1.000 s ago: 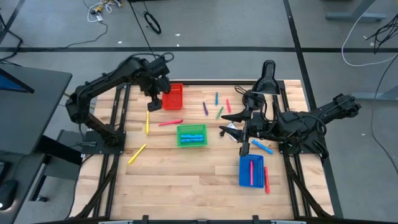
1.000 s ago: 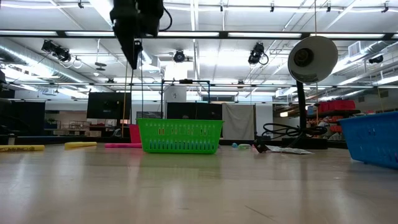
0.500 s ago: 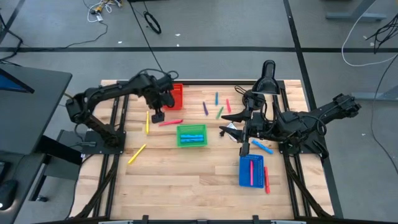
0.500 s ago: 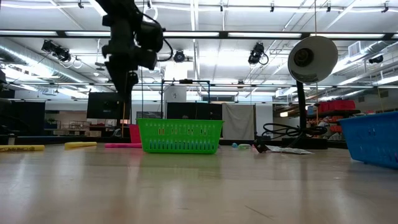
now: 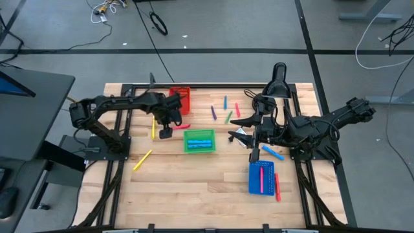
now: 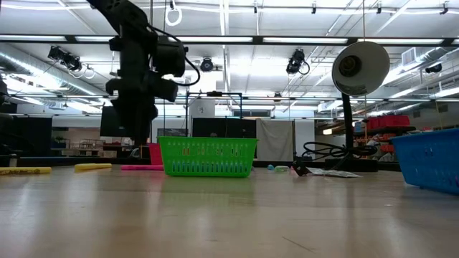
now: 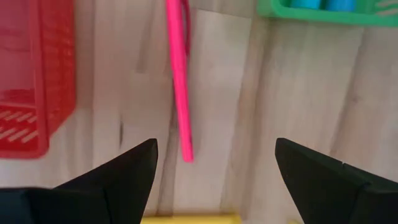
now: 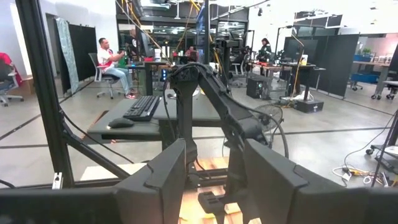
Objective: Pick & Place Markers
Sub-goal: Put the large pink pen into the blue bin
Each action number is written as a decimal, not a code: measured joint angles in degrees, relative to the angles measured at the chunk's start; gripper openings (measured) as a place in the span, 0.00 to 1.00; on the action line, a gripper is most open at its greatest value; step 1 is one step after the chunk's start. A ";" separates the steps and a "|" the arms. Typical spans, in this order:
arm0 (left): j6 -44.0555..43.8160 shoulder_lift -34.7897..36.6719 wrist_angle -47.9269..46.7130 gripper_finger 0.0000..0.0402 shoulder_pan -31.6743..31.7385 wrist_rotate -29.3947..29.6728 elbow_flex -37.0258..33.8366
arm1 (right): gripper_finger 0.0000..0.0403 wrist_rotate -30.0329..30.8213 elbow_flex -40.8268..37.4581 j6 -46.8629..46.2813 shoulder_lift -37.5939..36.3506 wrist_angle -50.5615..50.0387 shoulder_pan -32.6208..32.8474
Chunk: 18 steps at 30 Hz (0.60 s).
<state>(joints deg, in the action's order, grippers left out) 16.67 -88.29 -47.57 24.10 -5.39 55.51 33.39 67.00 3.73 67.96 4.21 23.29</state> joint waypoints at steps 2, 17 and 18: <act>-0.99 0.00 1.74 0.83 0.02 0.13 -1.00 | 0.41 0.00 0.00 0.00 0.00 -0.02 0.00; -1.03 -3.69 10.43 0.83 0.50 -0.07 -5.46 | 0.41 0.00 0.01 0.02 -0.02 -0.47 0.00; -1.05 -4.54 10.71 0.83 0.50 -0.24 -5.46 | 0.41 0.00 0.02 0.02 -0.02 -0.51 0.01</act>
<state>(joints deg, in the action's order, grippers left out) 15.62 -92.84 -36.86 24.60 -5.63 50.04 33.39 67.02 3.75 67.94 3.69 23.30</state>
